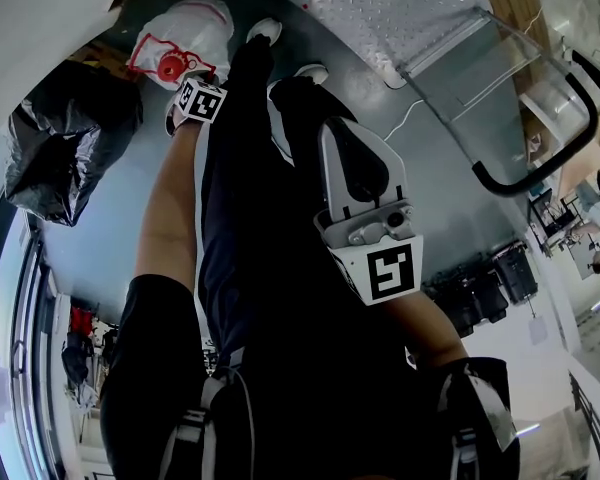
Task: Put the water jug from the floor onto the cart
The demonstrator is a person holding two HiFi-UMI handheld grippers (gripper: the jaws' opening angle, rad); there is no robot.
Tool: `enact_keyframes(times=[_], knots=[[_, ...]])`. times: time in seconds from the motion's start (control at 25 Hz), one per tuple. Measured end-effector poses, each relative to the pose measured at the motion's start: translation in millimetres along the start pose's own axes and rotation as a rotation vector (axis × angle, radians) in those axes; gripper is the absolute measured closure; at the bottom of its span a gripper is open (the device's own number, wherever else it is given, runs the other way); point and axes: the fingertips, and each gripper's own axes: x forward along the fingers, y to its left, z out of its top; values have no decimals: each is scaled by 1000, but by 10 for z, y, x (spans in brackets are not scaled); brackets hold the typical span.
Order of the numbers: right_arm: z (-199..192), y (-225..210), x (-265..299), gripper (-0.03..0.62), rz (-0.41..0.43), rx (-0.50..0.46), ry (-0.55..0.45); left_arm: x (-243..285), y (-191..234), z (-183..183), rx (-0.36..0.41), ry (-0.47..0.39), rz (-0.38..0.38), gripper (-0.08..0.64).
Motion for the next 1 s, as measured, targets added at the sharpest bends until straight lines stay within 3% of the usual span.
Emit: enact_keyframes(times=[0.4, 0.84, 1.0], knots=[[204, 16, -112, 572, 9, 13, -73, -266, 62, -3, -35, -17, 0, 511], [403, -171, -287, 572, -59, 15, -100, -493, 194, -5, -55, -8, 45, 511], [508, -216, -343, 572, -81, 6, -115, -625, 205, 12, -100, -1, 35, 509]])
